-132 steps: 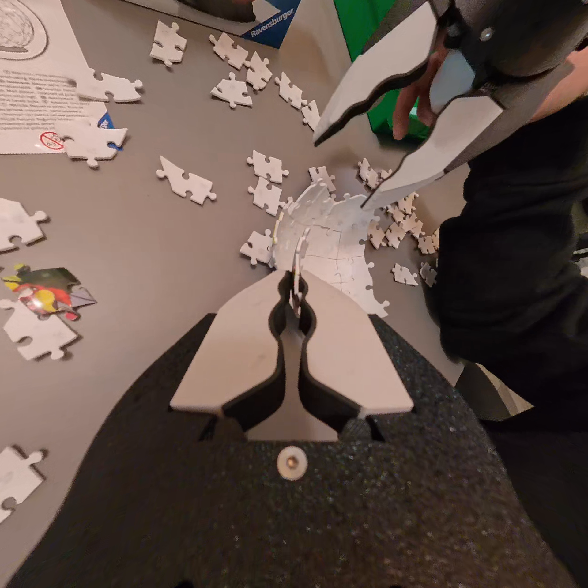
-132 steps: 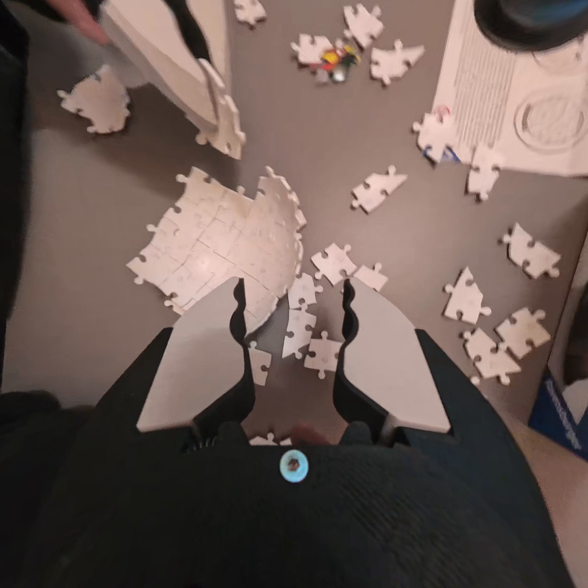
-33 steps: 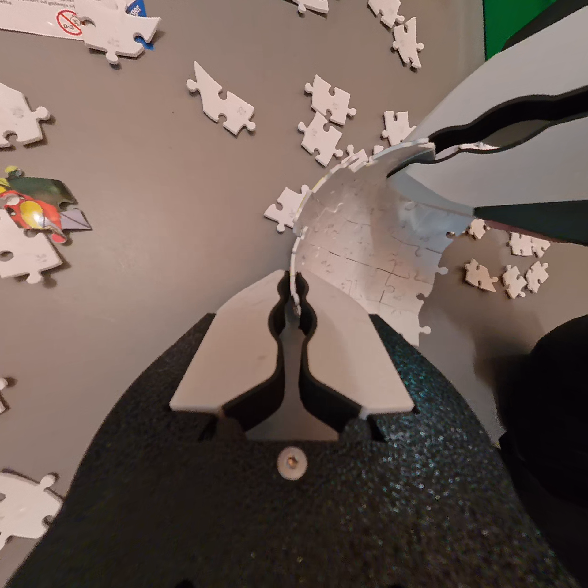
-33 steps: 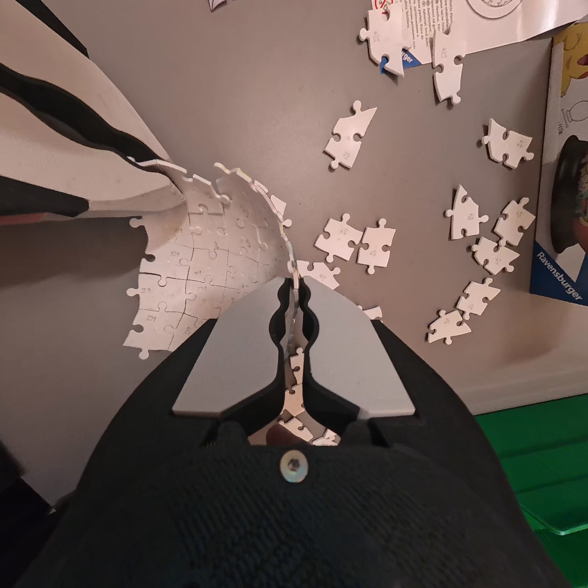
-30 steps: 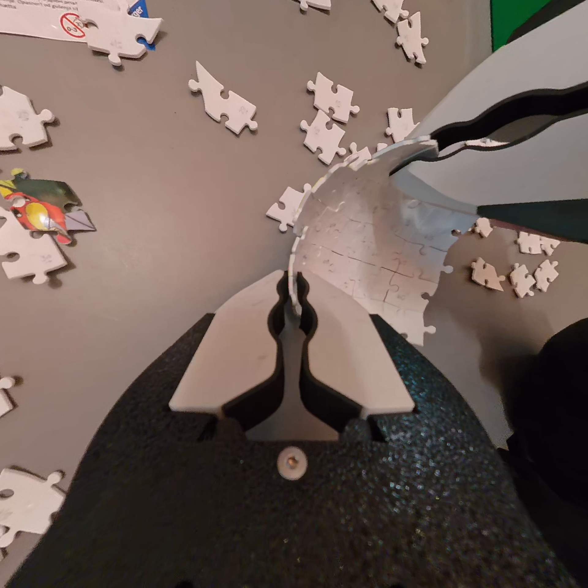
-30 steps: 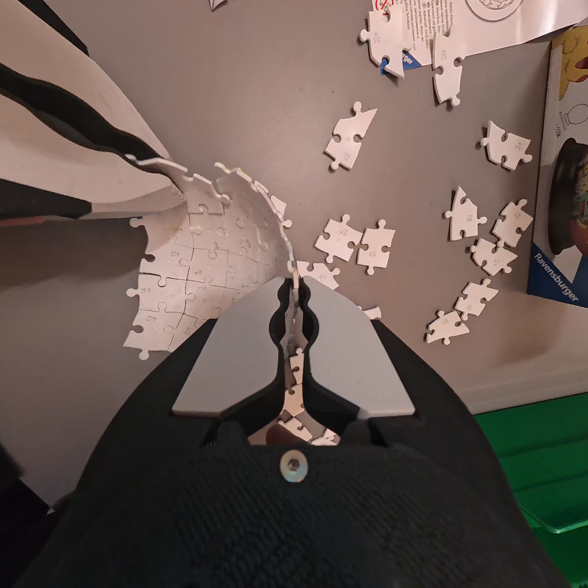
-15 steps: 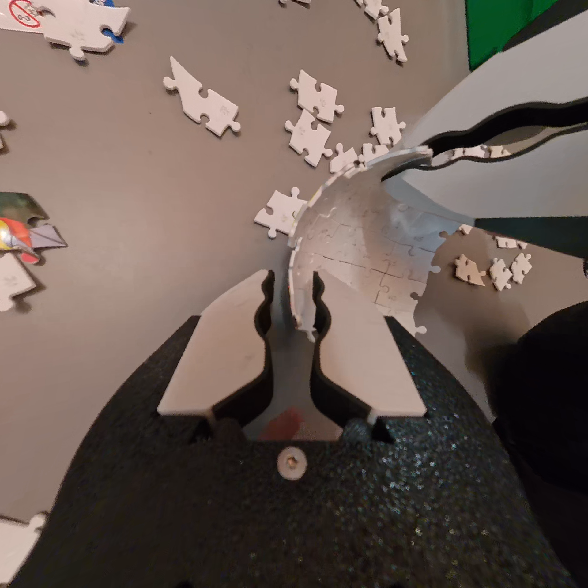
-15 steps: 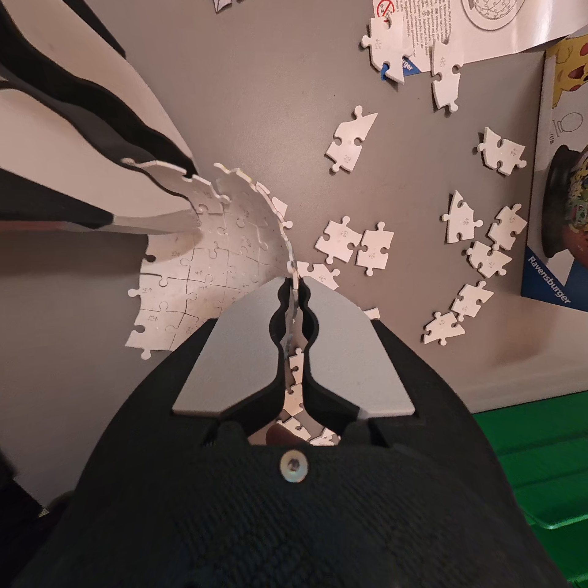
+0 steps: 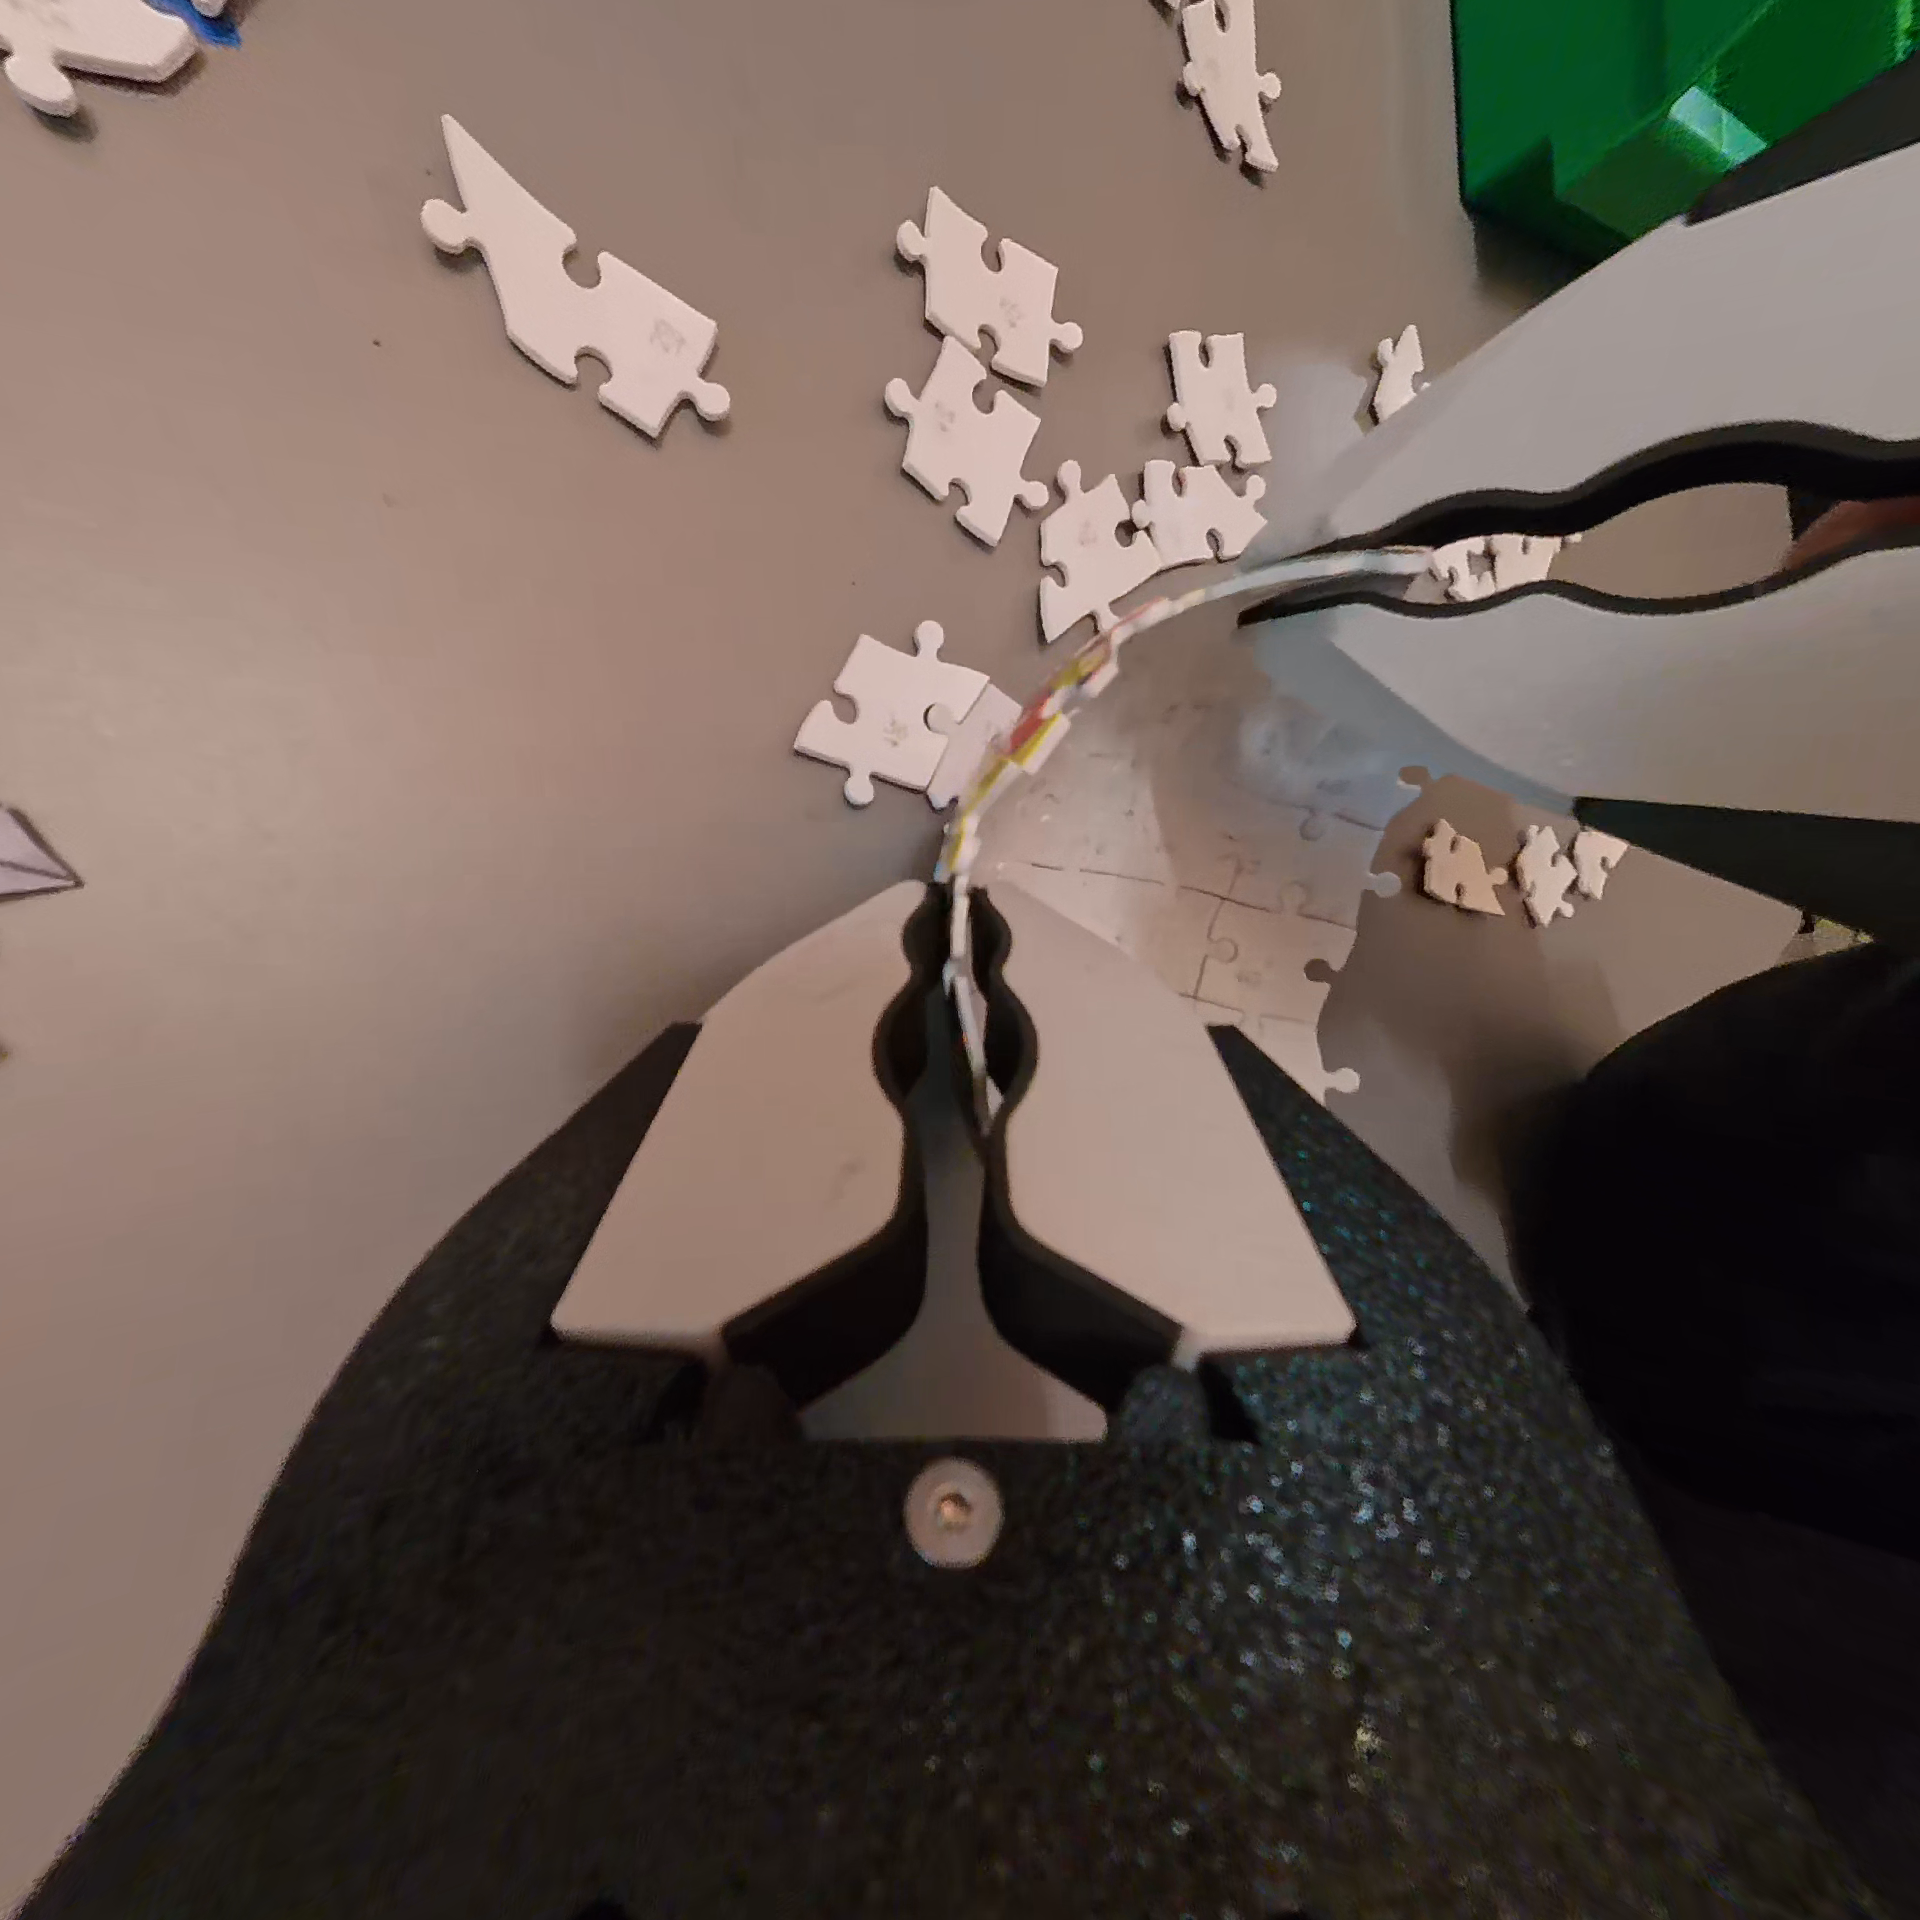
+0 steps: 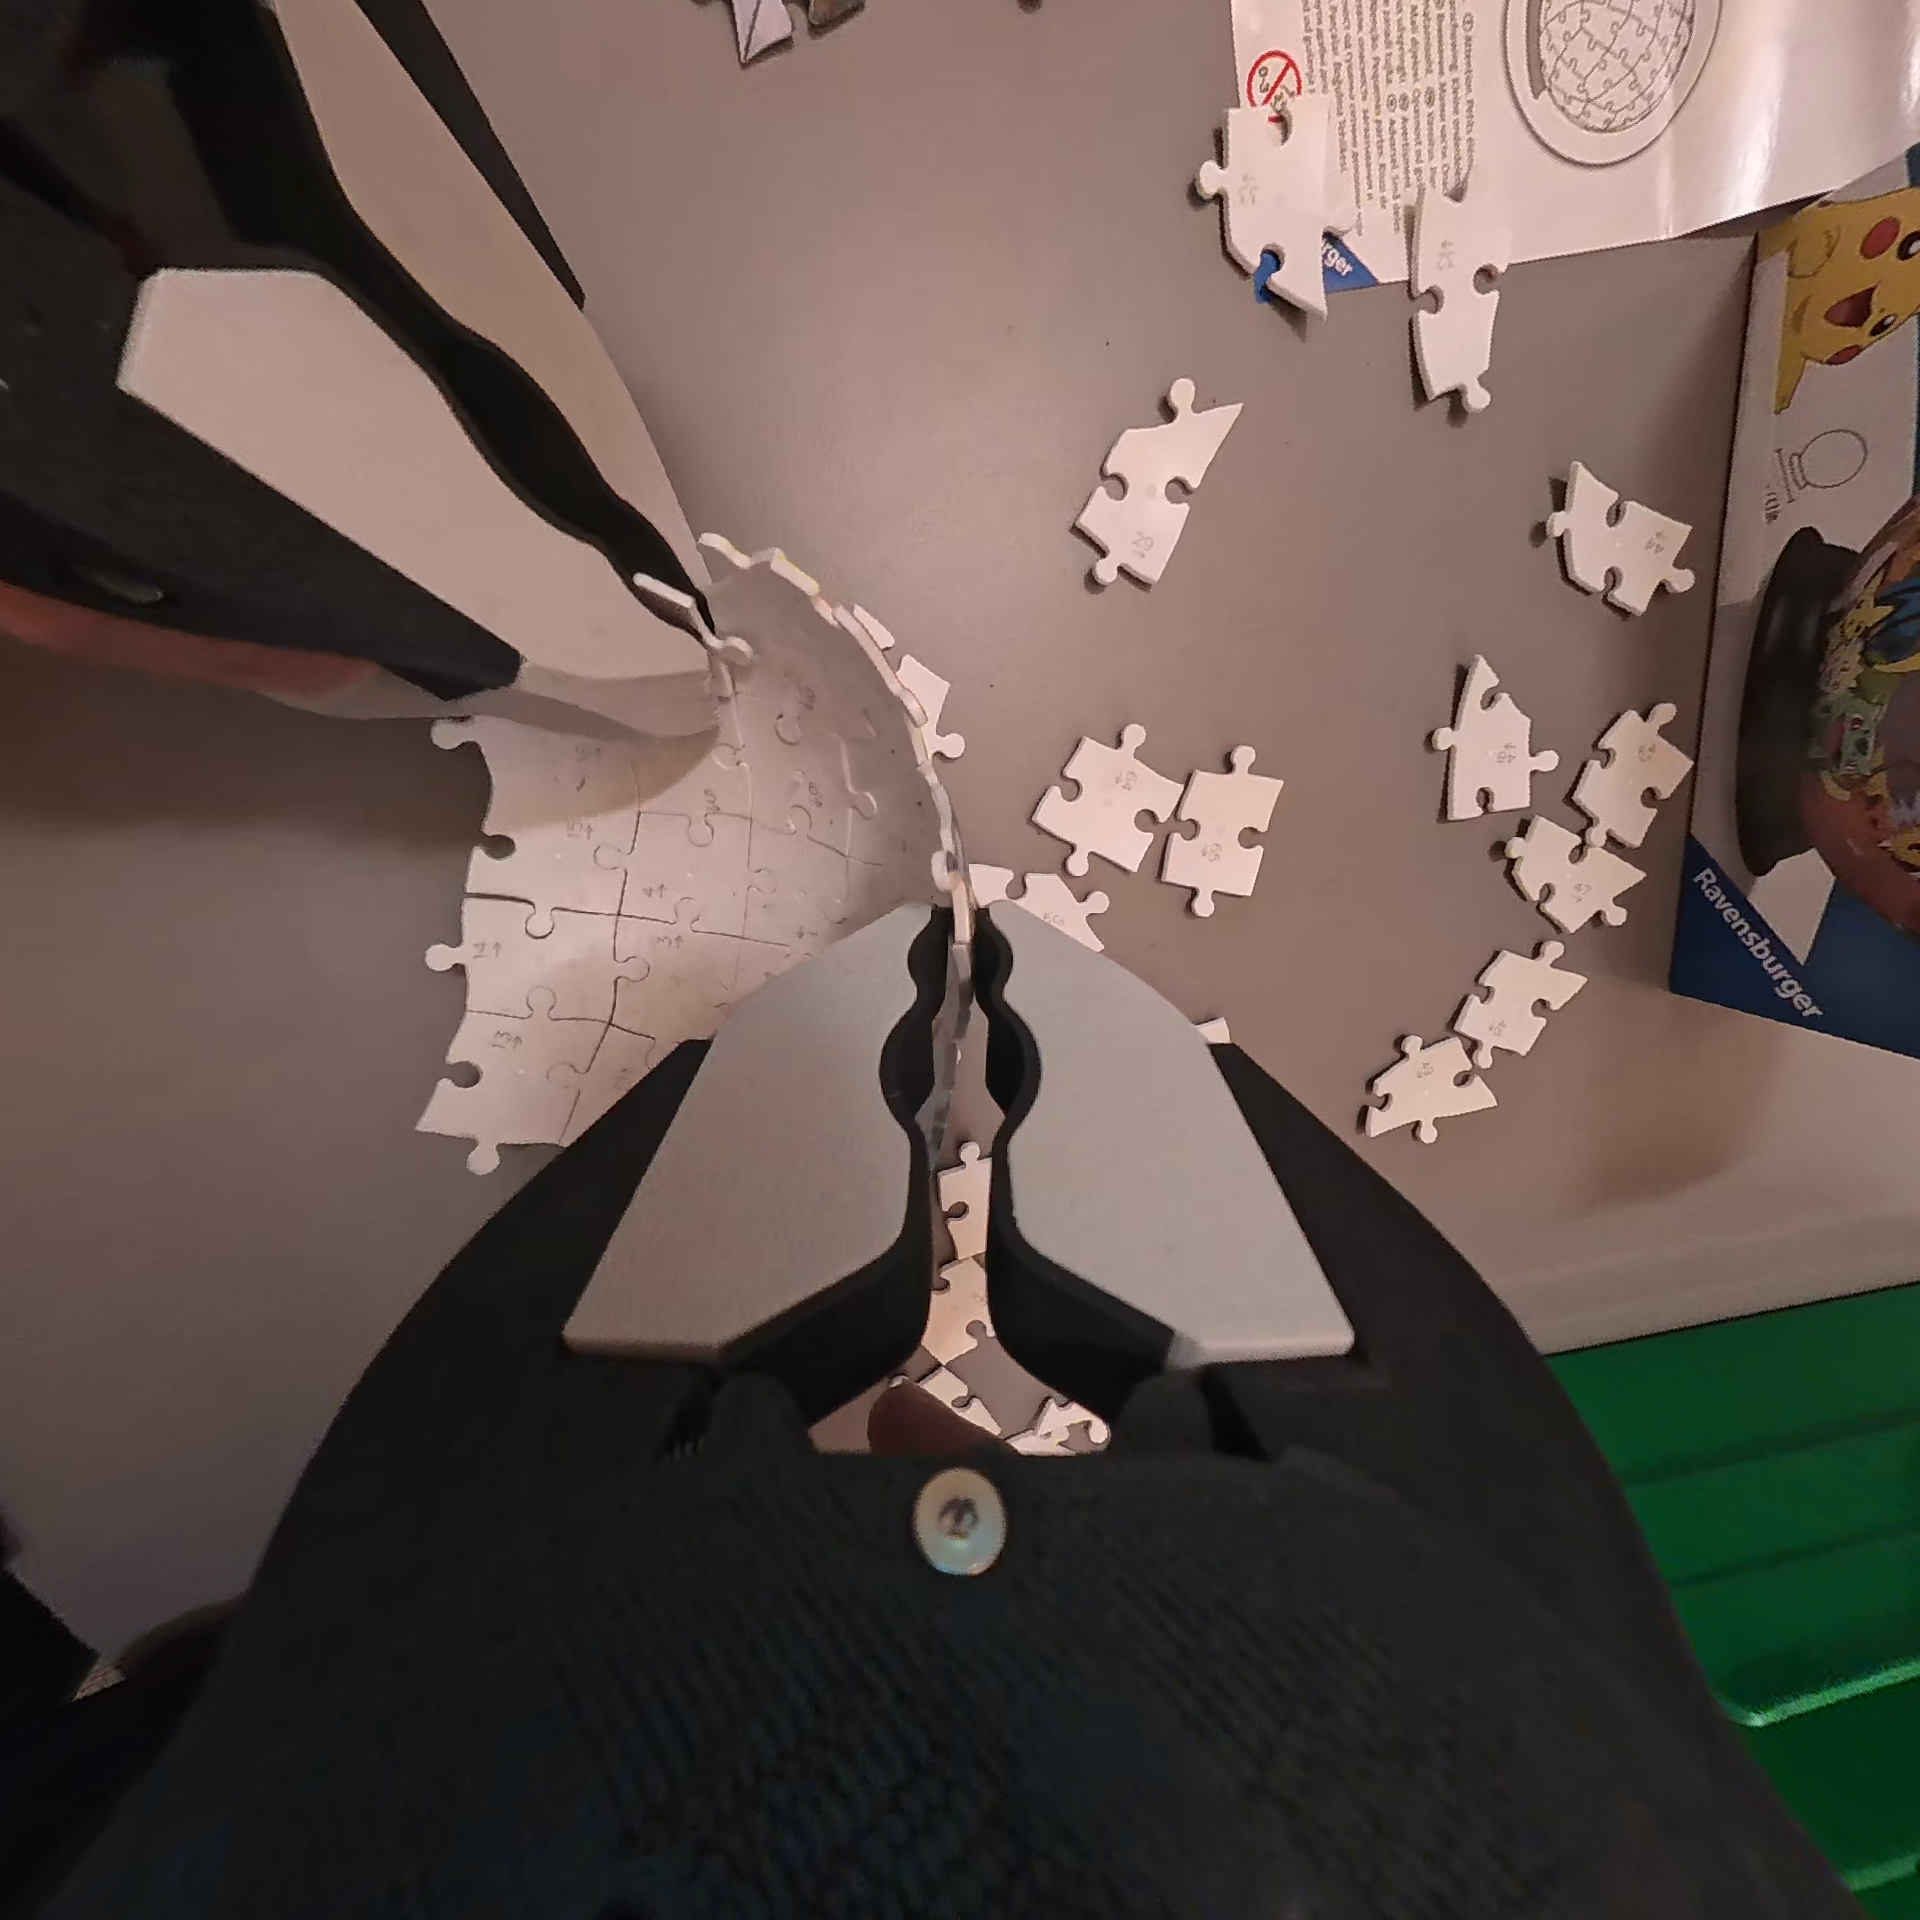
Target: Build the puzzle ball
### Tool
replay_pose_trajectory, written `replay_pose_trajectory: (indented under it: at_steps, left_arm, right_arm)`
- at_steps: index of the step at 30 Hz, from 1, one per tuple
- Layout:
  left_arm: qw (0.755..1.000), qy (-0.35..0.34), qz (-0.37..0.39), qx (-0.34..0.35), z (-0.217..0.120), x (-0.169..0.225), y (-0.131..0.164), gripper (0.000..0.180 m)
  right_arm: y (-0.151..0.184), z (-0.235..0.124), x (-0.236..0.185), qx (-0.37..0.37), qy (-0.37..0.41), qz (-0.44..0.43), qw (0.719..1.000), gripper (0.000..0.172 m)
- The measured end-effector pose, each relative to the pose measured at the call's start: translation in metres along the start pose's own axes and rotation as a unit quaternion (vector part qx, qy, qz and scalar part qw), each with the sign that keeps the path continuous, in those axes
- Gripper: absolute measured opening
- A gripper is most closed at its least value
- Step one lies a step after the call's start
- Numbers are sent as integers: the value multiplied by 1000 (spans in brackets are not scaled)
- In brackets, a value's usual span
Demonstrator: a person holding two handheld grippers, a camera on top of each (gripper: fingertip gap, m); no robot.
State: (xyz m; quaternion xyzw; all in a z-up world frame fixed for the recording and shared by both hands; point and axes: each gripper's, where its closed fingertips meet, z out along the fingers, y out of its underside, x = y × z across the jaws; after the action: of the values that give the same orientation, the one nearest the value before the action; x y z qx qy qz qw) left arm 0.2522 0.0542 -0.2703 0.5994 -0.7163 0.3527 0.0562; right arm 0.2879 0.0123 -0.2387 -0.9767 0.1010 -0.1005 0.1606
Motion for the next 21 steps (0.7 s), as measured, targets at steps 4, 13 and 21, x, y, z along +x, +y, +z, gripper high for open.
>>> replay_pose_trajectory:
  at_steps: [4, 13, 21]
  left_arm:
    - [1000, 6, 3, 2, 0, 0, 0, 3]
    - [1000, 7, 15, -7, 1, 0, -1, 16]
    - [999, -5, 53, -2, 2, 1, -7, 8]
  right_arm:
    - [0, 0, 0, 0, 0, -1, 1000, 4]
    - [0, -1, 0, -2, 2, -5, 1000, 4]
    - [1, -1, 0, -4, 5, -14, 1000, 4]
